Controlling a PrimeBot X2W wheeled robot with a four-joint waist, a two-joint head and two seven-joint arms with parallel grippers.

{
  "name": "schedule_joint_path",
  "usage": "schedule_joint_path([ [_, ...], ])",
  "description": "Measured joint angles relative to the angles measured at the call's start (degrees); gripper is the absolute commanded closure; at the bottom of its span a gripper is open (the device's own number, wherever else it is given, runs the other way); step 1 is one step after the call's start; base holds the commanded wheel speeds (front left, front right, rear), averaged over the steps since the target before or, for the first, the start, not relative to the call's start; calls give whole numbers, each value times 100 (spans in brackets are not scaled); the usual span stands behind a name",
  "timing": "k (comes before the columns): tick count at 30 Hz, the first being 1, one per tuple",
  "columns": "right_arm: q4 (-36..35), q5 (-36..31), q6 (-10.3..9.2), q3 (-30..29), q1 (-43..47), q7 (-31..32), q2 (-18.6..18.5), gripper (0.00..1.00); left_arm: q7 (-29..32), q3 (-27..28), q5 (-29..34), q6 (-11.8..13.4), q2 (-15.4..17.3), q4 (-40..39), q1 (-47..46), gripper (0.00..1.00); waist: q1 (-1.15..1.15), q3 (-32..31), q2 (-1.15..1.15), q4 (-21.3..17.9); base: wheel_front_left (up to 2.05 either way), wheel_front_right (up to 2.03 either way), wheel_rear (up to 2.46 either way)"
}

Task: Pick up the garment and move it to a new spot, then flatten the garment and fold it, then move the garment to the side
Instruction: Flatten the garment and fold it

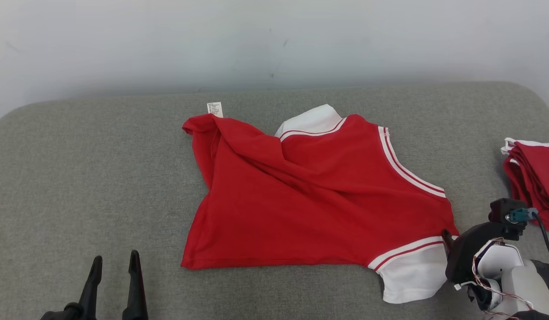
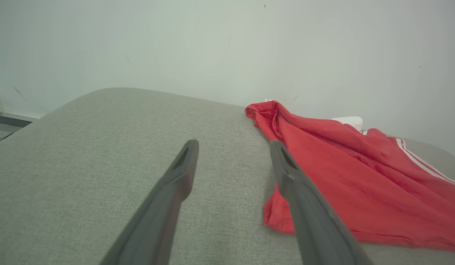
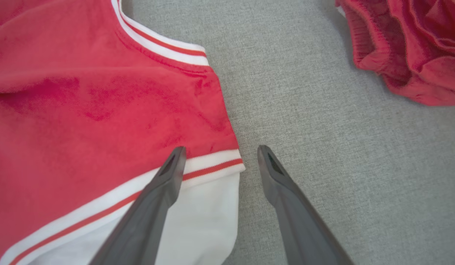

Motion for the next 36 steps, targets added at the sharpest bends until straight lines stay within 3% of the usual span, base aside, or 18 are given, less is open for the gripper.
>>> schedule_joint_path([
  [11,1258,-114,-1,-338,-855,-403,-130,0,0,67,81,-87,1,-35,-168,0,0,347,0,155,0,0,0],
  [13,1403,-126,-1,-339,-1000,-477,-140,54,0,68,89,-104,0,-42,-208,0,0,425,0,183,0,0,0],
  [14,1462,-140,-1,-328,-1070,-514,-147,100,0,65,90,-105,0,-41,-229,0,0,460,0,199,0,0,0],
  [36,2278,-157,-1,-144,-2525,-1788,-137,100,0,10,86,-146,0,-12,-427,0,0,731,0,568,0,0,0],
])
